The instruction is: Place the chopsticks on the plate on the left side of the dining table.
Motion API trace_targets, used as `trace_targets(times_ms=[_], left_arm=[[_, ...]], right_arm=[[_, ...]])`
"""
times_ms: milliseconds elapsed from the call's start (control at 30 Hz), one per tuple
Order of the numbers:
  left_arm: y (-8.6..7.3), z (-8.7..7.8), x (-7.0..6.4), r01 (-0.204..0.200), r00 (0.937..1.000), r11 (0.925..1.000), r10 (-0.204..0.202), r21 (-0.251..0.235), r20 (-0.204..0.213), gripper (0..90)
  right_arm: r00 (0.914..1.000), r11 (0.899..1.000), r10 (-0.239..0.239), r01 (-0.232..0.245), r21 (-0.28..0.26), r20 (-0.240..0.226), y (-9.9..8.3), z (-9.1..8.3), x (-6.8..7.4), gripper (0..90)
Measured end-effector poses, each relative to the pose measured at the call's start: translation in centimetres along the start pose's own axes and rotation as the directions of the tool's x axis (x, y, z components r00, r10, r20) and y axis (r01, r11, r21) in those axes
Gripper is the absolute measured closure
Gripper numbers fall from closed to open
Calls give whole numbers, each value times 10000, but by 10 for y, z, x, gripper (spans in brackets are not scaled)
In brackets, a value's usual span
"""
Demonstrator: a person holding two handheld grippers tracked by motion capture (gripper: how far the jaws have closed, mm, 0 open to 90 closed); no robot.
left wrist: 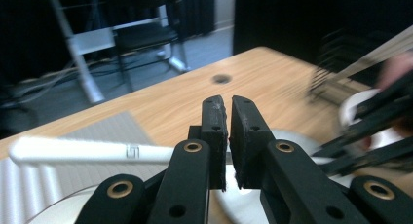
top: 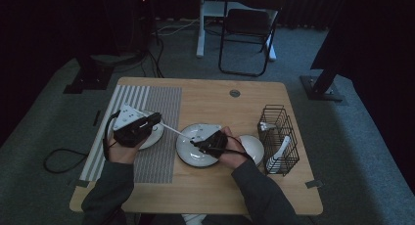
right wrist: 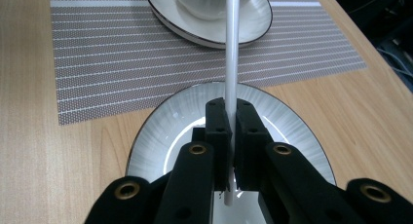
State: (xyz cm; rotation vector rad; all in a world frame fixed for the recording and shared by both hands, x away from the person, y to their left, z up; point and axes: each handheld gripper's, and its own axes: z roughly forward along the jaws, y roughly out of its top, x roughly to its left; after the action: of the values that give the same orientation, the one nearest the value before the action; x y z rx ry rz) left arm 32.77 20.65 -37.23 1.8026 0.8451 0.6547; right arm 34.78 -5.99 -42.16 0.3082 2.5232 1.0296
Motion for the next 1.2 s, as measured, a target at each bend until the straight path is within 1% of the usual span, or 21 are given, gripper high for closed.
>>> trace_targets(times_ms=[67, 100, 233, 367, 500, 600, 633, 700, 733, 800, 867, 900, 967, 1133, 1200], left_arm=[[-6, 3, 1, -183, 9990, 9996, 193, 235, -402, 857], [-10, 6, 3, -242, 9981, 9987, 266, 443, -558, 855], [-23, 13, 9, -193, 9961, 9953, 272, 946, -838, 845], [-33, 16, 14, 77, 9960, 9941, 20, 1078, -897, 834], [-38, 13, 16, 136, 9956, 9946, -40, 1026, -932, 823], [-39, 11, 16, 176, 9953, 9953, -84, 952, -963, 819], [-39, 9, 16, 192, 9953, 9956, -103, 917, -967, 819], [-41, 6, 15, 213, 9950, 9963, -130, 829, -991, 818], [-41, 6, 15, 213, 9950, 9963, -130, 829, -991, 817], [-44, 1, 12, 117, 9934, 9966, -23, 815, -1146, 816], [-47, -3, 10, 65, 9916, 9972, 33, 745, -1294, 816], [-48, -6, 9, 72, 9905, 9975, 25, 706, -1375, 815], [-52, -10, 9, 182, 9885, 9979, -87, 614, -1508, 815], [-61, -18, 13, 485, 9846, 9972, -382, 566, -1708, 815], [-66, -21, 15, 527, 9822, 9970, -417, 559, -1831, 814]], right_arm=[[10000, 10000, 2, -3, -92, -63, 1, -2, 0, 867], [10000, 9999, 7, -8, -137, -79, 2, -2, 0, 866], [9997, 9999, -32, 28, -153, -249, 5, -3, 1, 864], [9993, 10000, -74, 75, 18, -377, 8, 1, 4, 864], [9991, 9996, -142, 152, 231, -399, 12, 7, 6, 864], [9989, 9991, -228, 243, 358, -414, 16, 12, 8, 864], [9985, 9984, -335, 353, 435, -427, 17, 15, 8, 864], [9981, 9977, -406, 430, 524, -463, 20, 19, 9, 864], [9981, 9977, -406, 430, 524, -463, 20, 19, 9, 864], [9978, 9974, -382, 413, 583, -538, 24, 26, 8, 864], [9973, 9970, -466, 500, 586, -570, 27, 29, 8, 864], [9972, 9971, -436, 472, 596, -611, 28, 30, 9, 864], [9967, 9966, -481, 522, 635, -651, 30, 34, 9, 864], [9954, 9961, -532, 585, 660, -795, 34, 41, 11, 864], [9949, 9959, -537, 596, 681, -852, 36, 44, 12, 864]])
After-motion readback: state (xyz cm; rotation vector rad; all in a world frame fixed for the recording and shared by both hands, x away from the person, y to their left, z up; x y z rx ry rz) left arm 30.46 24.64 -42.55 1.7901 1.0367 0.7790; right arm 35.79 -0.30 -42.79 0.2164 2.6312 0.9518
